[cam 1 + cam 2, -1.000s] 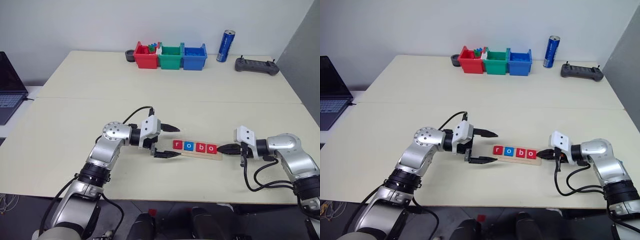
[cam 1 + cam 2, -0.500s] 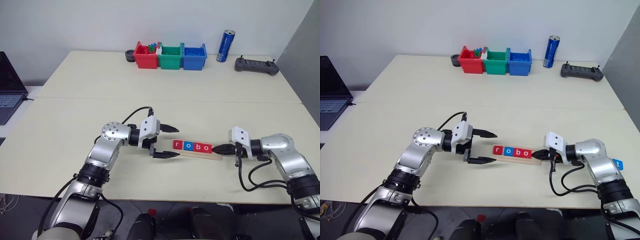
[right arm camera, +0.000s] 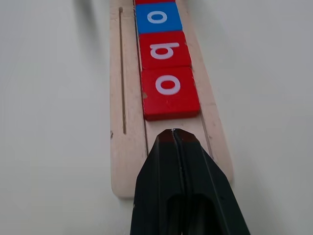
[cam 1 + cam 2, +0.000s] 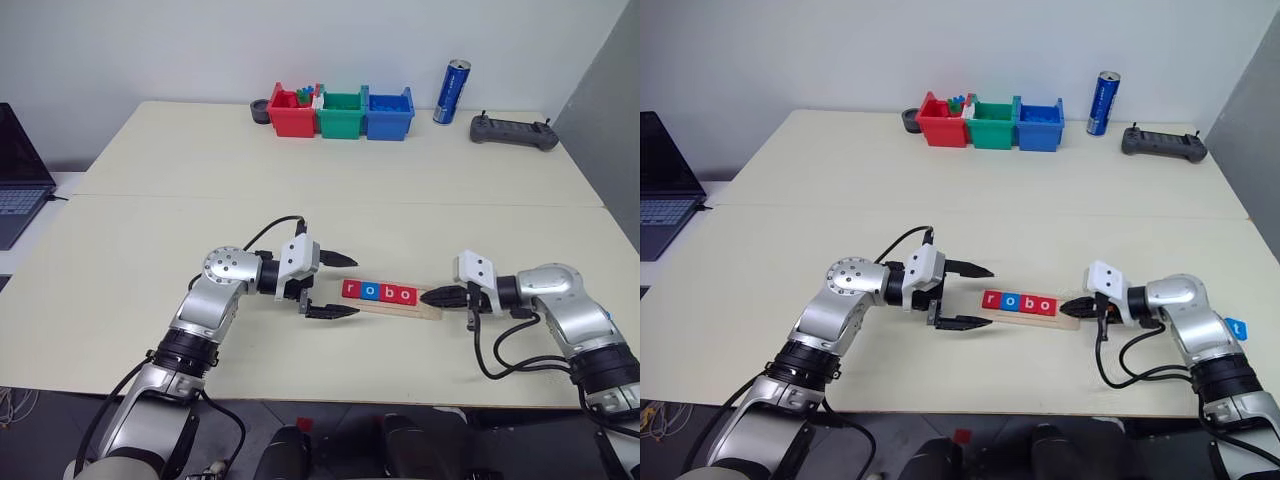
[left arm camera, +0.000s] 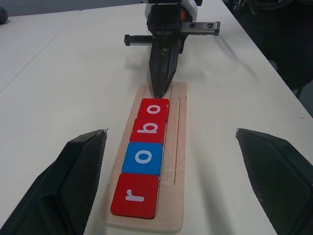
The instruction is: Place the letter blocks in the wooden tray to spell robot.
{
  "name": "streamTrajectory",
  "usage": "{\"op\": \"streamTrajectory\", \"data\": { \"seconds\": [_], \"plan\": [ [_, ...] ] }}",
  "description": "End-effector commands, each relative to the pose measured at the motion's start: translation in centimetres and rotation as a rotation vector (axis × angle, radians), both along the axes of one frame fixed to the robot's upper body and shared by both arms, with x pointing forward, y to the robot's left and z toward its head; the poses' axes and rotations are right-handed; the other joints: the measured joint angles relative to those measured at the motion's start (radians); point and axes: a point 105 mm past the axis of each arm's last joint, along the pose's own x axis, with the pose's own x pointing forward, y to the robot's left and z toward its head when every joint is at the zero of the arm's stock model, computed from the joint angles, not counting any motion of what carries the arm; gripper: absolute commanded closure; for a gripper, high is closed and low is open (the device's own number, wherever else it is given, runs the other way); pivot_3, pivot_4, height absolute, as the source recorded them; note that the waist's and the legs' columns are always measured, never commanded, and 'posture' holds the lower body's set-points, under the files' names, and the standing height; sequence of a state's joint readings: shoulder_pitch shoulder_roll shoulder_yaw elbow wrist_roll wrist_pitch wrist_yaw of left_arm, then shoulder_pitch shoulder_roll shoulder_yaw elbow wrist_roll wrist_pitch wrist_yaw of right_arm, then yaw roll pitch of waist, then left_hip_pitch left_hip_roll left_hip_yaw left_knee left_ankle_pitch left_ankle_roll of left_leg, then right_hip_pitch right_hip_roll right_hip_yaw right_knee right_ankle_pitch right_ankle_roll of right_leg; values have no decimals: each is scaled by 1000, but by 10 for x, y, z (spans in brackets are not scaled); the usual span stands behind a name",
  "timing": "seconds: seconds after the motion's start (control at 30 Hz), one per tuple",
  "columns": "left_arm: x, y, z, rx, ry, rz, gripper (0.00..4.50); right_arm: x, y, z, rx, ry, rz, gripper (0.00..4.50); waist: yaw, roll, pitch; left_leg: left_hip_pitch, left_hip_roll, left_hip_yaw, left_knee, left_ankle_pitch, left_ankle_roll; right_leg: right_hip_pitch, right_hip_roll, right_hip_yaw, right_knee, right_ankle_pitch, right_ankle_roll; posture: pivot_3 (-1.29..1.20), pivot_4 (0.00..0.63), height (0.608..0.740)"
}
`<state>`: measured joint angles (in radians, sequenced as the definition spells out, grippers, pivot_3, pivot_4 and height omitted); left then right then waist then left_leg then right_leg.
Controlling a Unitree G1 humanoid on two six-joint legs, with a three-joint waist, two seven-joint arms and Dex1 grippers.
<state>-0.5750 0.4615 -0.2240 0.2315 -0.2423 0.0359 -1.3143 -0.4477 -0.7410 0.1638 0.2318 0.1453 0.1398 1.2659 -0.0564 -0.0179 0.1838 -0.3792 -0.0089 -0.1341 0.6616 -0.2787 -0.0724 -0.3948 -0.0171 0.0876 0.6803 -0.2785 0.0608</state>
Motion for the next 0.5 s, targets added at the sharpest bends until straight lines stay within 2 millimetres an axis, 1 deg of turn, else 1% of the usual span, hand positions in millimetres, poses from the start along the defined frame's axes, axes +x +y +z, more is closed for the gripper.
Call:
{"op": "streamTrajectory", "data": {
  "seconds": [0.03, 0.13, 0.23, 0.27, 0.3, 0.4, 0.47, 0.5],
  "plan": [
    [-2, -2, 11, -33, -42, -8, 0, -5, -13, 23, 14, -57, -22, 4475, 1, 0, 0, 0, 0, 0, 0, 0, 0, 0, 0, 0, 0, 0, 0, 0, 150, 740],
    [-2, -6, 12, -45, -42, -14, 0, -9, -24, 38, 32, -107, -97, 4475, 3, 0, 0, 0, 0, 0, 0, 0, 0, 0, 0, 0, 0, 0, 0, 0, 150, 740],
    [-4, -11, 14, -64, -41, -23, 0, -14, -30, 50, 79, -136, -203, 4475, 3, 0, 0, 0, 0, 0, 0, 0, 0, 0, 0, 0, 0, 0, 0, 0, 150, 740],
    [-5, -13, 16, -74, -41, -27, 0, -18, -32, 52, 100, -143, -249, 4314, 4, 0, 0, 0, 0, 0, 0, 0, 0, 0, 0, 0, 0, 0, 0, 0, 150, 740],
    [-6, -15, 19, -93, -43, -28, 0, -21, -35, 53, 135, -154, -330, 4111, 5, 0, 0, -1, 0, 0, 0, 0, 0, 0, 0, 0, 0, 0, 0, 0, 150, 740],
    [-8, -17, 22, -123, -38, -28, 0, -27, -44, 51, 194, -182, -517, 3282, 10, 0, 0, -1, 0, -1, 0, 0, 0, 0, 0, 0, 0, 0, 0, 0, 150, 740],
    [-9, -18, 23, -132, -30, -25, 0, -31, -55, 47, 207, -208, -655, 2526, 10, 0, 0, -1, 0, 0, 0, 0, 0, 0, 0, 0, 0, 0, 0, 0, 150, 740],
    [-9, -18, 22, -134, -27, -25, 0, -32, -67, 44, 216, -235, -757, 2215, 11, 0, 0, -1, 0, 0, 0, 0, 0, 0, 0, 0, 0, 0, 0, 0, 150, 740]
  ]
}}
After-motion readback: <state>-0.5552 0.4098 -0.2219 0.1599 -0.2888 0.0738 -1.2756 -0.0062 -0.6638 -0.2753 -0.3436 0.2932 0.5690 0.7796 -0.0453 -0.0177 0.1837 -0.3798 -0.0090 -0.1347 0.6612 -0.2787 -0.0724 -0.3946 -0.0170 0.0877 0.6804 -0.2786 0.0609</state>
